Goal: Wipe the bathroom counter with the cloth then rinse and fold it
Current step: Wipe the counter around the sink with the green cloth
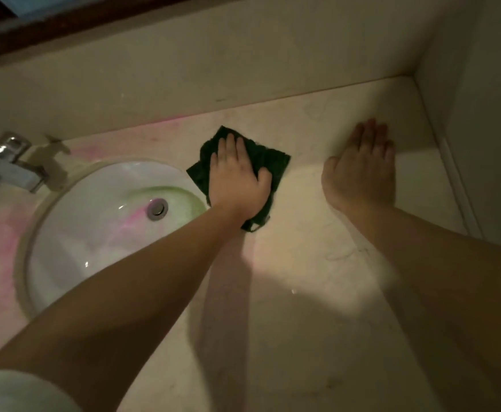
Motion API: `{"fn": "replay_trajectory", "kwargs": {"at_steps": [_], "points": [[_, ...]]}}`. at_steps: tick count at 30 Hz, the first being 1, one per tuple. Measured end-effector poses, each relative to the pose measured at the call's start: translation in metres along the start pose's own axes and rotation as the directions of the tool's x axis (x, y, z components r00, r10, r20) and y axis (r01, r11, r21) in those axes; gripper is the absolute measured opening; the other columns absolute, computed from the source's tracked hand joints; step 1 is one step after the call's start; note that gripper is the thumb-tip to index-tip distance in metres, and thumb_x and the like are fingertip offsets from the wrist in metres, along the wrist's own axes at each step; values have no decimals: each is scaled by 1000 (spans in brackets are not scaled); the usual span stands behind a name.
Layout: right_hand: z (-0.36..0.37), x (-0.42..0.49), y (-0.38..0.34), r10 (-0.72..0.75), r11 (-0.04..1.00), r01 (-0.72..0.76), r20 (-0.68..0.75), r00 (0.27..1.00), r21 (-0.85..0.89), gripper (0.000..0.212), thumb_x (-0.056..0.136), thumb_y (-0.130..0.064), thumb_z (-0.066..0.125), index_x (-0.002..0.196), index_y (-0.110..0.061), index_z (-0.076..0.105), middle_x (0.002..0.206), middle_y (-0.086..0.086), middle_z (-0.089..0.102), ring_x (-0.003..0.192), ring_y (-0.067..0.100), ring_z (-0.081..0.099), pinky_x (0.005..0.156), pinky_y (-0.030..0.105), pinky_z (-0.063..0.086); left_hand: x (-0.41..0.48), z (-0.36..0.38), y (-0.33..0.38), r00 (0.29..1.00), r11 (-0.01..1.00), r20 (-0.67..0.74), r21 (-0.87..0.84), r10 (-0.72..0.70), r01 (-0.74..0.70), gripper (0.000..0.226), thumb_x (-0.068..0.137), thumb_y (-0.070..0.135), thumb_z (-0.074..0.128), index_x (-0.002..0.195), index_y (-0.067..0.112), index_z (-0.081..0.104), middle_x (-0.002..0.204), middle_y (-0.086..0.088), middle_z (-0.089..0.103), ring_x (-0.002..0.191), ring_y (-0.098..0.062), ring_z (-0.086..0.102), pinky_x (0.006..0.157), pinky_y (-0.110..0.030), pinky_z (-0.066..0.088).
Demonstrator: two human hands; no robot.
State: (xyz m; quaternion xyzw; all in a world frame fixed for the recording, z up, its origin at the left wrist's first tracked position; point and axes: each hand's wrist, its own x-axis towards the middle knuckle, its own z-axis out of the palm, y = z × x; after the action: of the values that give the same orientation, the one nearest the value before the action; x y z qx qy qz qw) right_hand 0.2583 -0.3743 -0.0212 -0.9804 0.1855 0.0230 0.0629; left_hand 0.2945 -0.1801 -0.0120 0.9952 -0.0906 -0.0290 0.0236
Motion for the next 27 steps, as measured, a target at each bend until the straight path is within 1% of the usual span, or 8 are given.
{"fn": "replay_trajectory", "kwargs": {"at_steps": [6,9,12,14,17,19,21,27], "points": [[2,-16,8,-89,996,89,-2,996,3,70,94,-37,21,153,-1,11,162,17,11,149,33,11,122,45,12,-119,3,20,990,992,79,-36,121,-119,81,88,47,29,153,1,14,161,-19,9,149,-33,5,121,-46,5],[3,-42,11,-141,990,140,9,990,29,69,94,-38,23,154,-4,13,162,14,12,149,30,11,122,43,12,-202,3,19,948,959,144,-68,283,-276,84,88,49,35,153,0,15,162,-19,6,150,-33,0,121,-47,4],[4,-89,13,-181,983,178,53,982,50,69,95,-37,26,154,-4,12,163,14,11,150,29,8,122,42,10,-255,7,6,901,926,213,-76,378,-370,85,88,51,38,154,2,13,162,-16,3,150,-30,-3,121,-47,4],[5,-136,14,-196,979,192,64,978,61,70,93,-37,25,153,-2,15,162,16,15,150,30,12,121,43,13,-255,7,-9,917,937,194,-63,350,-344,85,87,52,36,154,4,14,162,-16,5,150,-30,1,121,-46,3],[14,-209,13,-239,971,235,78,968,49,73,90,-39,22,151,0,24,158,20,24,147,34,22,119,46,19,-213,1,-30,982,995,162,-41,92,-86,84,88,52,26,154,2,9,162,-19,5,149,-33,4,121,-46,7],[20,-228,12,-249,968,248,66,966,29,72,90,-39,23,152,-1,24,158,18,24,147,33,22,119,46,19,-178,0,-32,988,998,148,-56,-35,43,84,89,52,23,153,0,6,161,-22,5,149,-35,4,121,-47,11],[22,-226,12,-249,969,248,45,968,15,70,91,-37,26,153,-4,21,160,15,21,148,30,18,120,43,16,-157,1,-17,990,997,141,-68,-24,34,85,89,51,23,153,-2,7,161,-24,5,149,-37,3,121,-48,10],[23,-222,11,-271,963,270,39,962,29,65,96,-36,15,155,-8,8,164,7,5,151,21,1,123,40,7,-159,9,37,967,972,108,-67,231,-224,81,88,47,27,153,0,16,161,-19,13,149,-32,8,121,-45,10]]}}
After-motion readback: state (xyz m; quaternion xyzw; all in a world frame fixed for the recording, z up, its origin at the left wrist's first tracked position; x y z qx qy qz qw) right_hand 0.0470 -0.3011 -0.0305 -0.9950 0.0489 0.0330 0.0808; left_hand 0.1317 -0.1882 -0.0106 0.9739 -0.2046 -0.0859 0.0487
